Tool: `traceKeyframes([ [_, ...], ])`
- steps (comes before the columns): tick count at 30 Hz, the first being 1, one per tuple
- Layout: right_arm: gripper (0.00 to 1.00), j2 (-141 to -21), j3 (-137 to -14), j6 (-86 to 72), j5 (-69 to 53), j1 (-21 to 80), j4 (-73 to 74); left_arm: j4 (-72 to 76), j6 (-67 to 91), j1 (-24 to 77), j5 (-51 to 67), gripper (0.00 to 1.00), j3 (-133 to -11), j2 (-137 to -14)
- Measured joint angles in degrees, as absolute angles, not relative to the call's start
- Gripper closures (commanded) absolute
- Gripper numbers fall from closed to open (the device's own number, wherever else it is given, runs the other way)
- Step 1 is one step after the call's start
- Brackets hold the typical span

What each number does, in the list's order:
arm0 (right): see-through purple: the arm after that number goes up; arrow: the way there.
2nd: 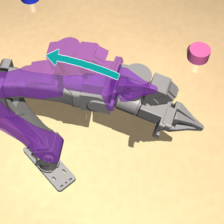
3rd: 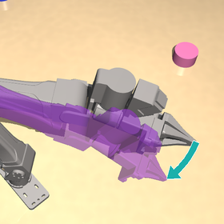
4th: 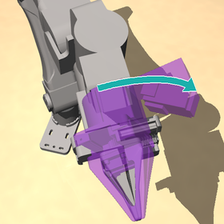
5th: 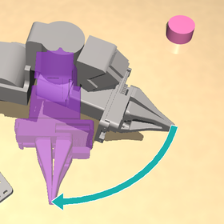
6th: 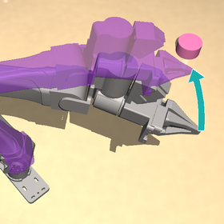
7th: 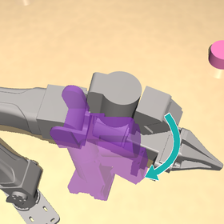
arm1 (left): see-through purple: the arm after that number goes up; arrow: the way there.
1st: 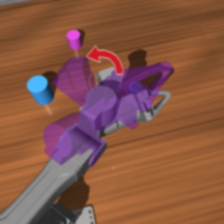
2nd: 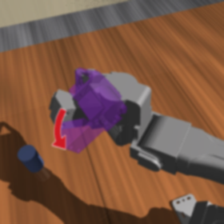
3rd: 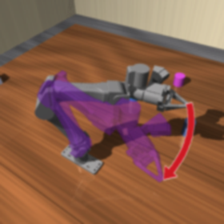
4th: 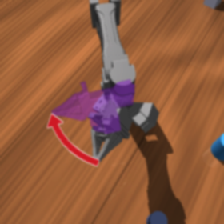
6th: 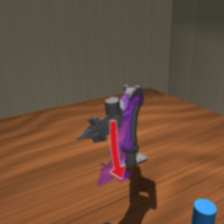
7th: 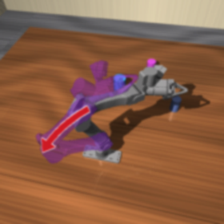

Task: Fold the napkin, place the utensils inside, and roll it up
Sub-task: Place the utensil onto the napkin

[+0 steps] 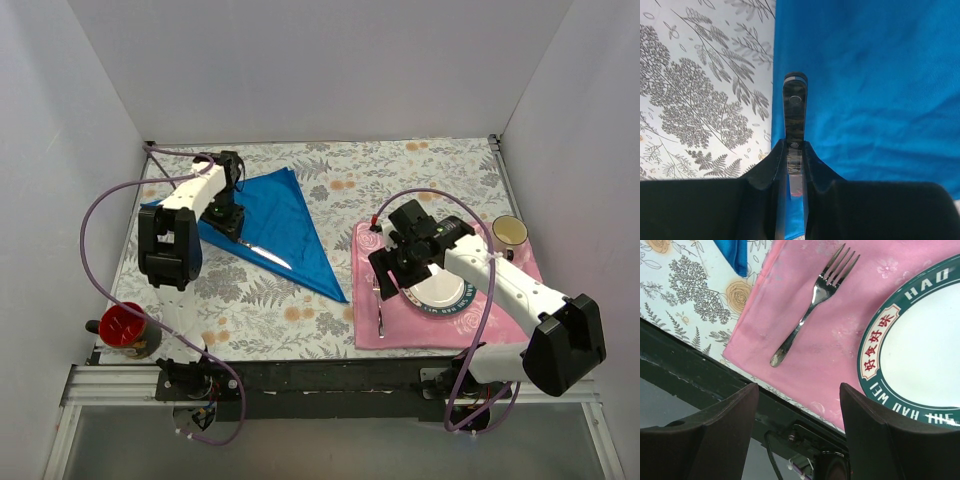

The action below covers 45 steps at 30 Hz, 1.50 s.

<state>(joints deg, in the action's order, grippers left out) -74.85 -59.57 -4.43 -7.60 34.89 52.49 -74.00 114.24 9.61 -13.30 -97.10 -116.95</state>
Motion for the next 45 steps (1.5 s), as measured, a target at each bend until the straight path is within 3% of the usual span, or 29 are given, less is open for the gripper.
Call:
traceKeyframes([
  [21, 0.26, -74.8, -59.6, -4.0, -6.8, 32.2, 52.5, -75.6, 113.2, 4.2, -12.7, 1.00, -106.8, -128.0],
  [45, 0.26, -74.8, -59.5, -4.0, -7.7, 31.8, 52.5, -65.6, 94.8, 3.2, -9.5, 1.00, -103.5, -127.6],
])
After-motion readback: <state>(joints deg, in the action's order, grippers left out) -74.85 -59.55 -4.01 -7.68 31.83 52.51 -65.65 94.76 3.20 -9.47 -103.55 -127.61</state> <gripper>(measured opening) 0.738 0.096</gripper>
